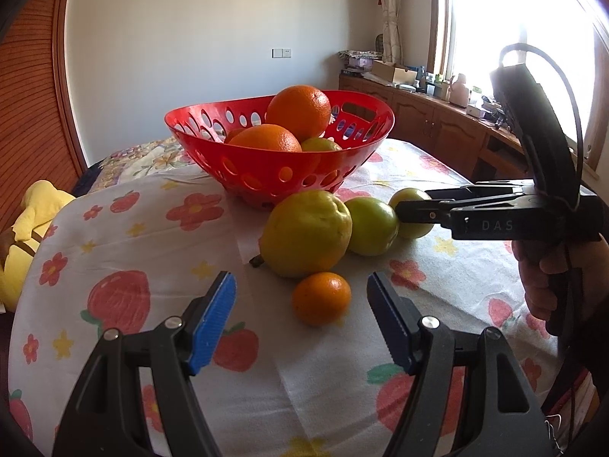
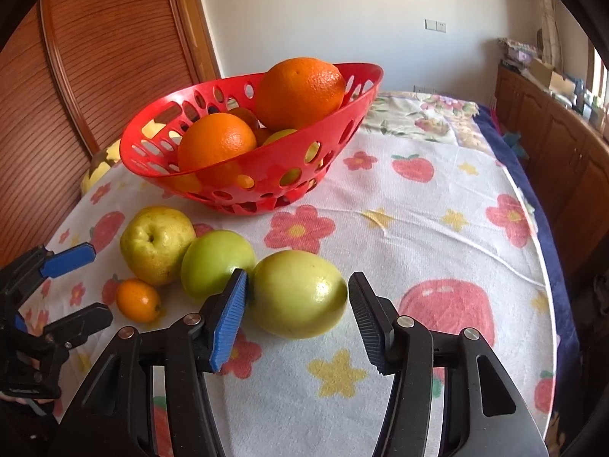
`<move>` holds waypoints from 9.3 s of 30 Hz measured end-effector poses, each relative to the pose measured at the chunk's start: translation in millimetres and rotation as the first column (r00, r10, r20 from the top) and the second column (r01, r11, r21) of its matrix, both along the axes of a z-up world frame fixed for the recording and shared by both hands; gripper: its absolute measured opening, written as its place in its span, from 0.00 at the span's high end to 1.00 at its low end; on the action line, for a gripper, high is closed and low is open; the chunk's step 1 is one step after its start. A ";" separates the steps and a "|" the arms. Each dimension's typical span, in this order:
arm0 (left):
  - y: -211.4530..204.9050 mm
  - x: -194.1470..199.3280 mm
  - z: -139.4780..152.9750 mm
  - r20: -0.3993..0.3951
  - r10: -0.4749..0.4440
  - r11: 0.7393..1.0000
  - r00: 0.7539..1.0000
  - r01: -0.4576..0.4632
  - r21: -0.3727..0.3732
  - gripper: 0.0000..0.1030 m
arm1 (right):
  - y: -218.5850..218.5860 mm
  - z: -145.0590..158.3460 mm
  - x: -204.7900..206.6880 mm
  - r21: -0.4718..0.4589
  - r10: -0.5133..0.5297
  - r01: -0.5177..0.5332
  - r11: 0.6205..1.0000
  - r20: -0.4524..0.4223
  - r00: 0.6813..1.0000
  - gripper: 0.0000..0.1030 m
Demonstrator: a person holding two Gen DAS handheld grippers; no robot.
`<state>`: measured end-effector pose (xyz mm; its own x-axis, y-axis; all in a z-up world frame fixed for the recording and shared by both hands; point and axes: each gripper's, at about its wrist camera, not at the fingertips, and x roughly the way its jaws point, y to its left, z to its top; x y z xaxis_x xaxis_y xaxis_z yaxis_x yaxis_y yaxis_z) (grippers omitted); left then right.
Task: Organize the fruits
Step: 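Move the left tool to a tangerine while the right tool approaches a yellow-green pomelo, then close the left tool on the tangerine while the right tool grasps the yellow-green pomelo, then lift and carry the tangerine and pomelo over the red basket with both tools, then open both tools to drop the tangerine and pomelo into the basket, then move the left tool onto the large yellow pomelo while the right tool approaches a green apple, then close the right tool on the green apple while the left tool grips the yellow pomelo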
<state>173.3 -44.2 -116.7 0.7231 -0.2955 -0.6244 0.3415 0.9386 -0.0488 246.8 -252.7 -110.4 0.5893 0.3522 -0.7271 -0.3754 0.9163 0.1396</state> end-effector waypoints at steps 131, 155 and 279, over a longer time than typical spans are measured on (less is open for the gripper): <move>-21.9 122.3 55.4 -0.029 -0.069 0.997 0.997 0.069 -0.018 0.64 | 40.6 56.3 74.9 -0.223 0.165 -0.124 0.967 0.174 0.971 0.44; -53.2 122.5 56.4 -0.031 -0.109 0.994 0.994 0.108 -0.018 0.62 | 6.5 75.3 50.2 -0.107 0.060 -0.037 0.994 0.228 0.972 0.36; 0.4 -20.0 -9.8 -0.067 -0.075 0.993 0.995 0.068 -0.099 0.30 | 25.6 -1.1 -63.8 -0.036 0.069 -0.067 0.997 0.063 0.996 0.49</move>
